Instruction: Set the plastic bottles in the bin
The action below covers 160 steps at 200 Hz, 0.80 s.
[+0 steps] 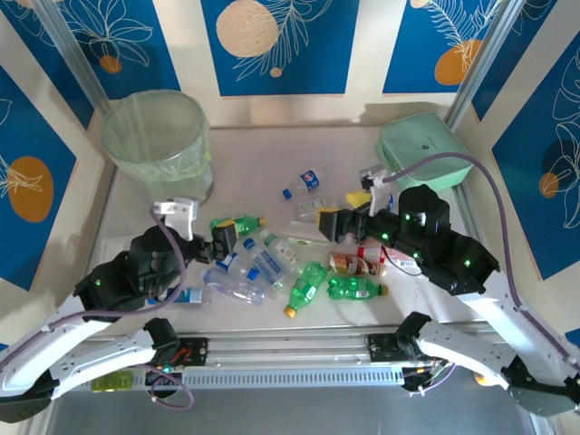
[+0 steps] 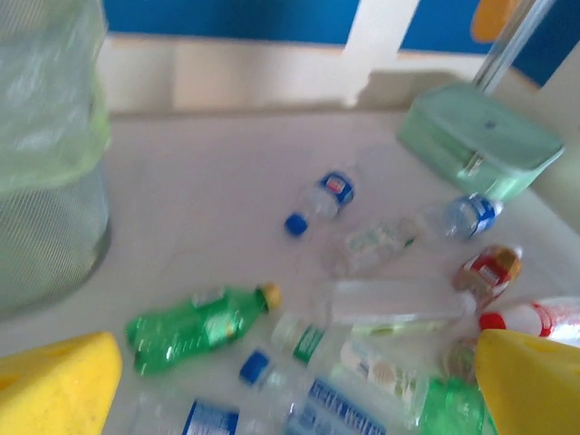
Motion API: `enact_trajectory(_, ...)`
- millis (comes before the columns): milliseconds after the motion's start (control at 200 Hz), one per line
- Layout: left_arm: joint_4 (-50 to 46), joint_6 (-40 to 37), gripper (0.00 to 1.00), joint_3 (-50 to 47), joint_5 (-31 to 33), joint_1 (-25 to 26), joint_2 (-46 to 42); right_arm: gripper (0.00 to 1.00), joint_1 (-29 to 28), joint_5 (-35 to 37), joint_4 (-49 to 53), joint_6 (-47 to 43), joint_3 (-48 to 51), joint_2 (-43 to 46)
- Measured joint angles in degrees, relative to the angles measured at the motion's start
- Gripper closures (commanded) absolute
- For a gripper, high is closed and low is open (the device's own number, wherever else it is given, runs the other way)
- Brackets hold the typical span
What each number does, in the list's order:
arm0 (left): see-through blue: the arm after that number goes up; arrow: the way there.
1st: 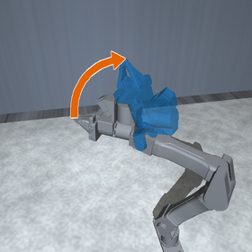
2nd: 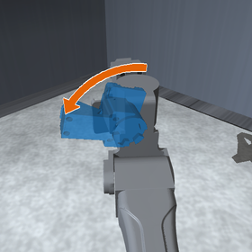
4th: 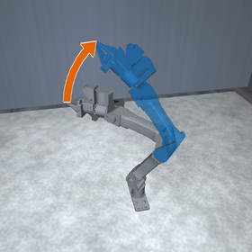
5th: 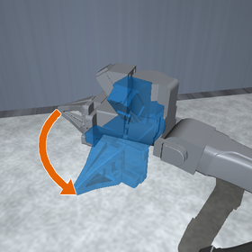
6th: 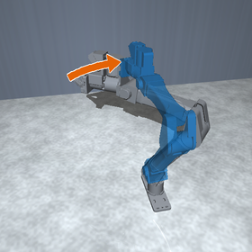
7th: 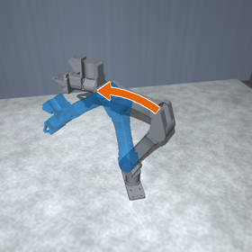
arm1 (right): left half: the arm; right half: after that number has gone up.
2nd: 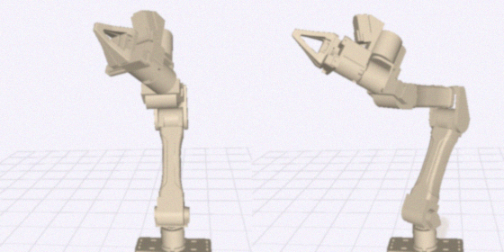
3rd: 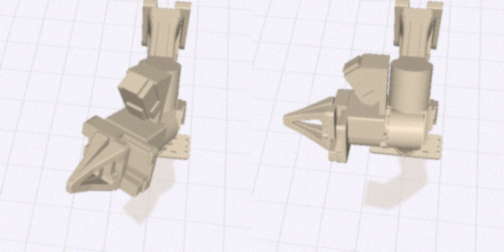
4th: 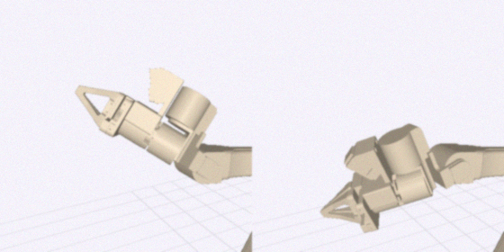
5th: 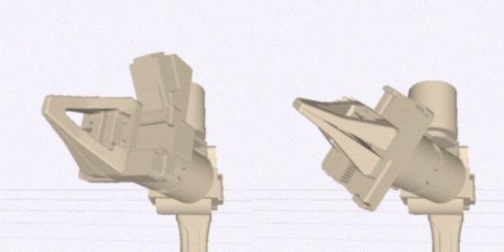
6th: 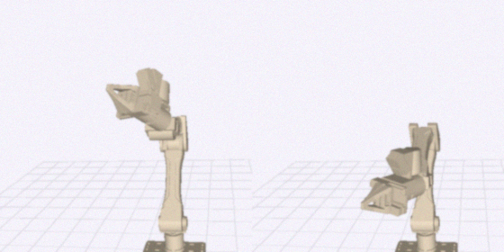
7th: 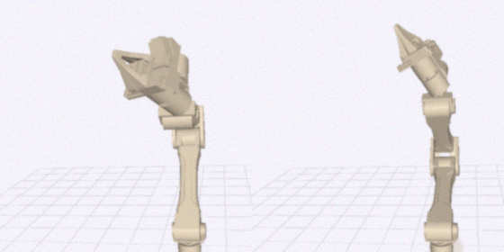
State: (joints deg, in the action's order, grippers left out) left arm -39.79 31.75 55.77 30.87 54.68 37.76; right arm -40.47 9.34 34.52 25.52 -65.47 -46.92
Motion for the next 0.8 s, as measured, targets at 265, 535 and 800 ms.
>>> enact_trajectory(265,-26.58,44.54,0.01,-6.8,2.69,-0.07,-13.73,0.22,5.6,-3.58,12.61,17.05,3.91,-3.65)
enact_trajectory(535,-46.07,79.17,0.01,-8.11,4.15,-0.07,-10.6,0.24,3.98,2.8,17.4,27.47,6.8,-5.62)
enact_trajectory(800,-41.81,80.94,0.01,-8.11,0.98,-6.21,0.26,0.25,1.79,8.33,18.93,30.1,6.78,-9.38)
